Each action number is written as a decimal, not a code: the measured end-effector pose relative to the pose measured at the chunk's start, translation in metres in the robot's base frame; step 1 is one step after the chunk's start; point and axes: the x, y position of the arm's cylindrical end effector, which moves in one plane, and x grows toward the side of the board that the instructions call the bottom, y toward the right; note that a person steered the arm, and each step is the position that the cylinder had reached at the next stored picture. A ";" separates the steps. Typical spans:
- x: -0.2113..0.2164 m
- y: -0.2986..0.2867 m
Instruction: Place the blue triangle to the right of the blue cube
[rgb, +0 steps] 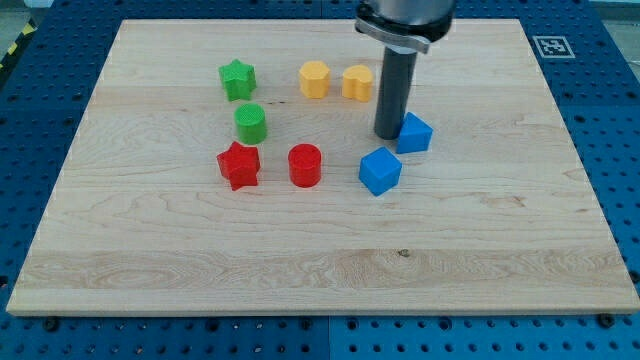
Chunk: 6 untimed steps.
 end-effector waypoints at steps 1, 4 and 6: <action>0.000 0.036; 0.010 0.059; 0.034 0.056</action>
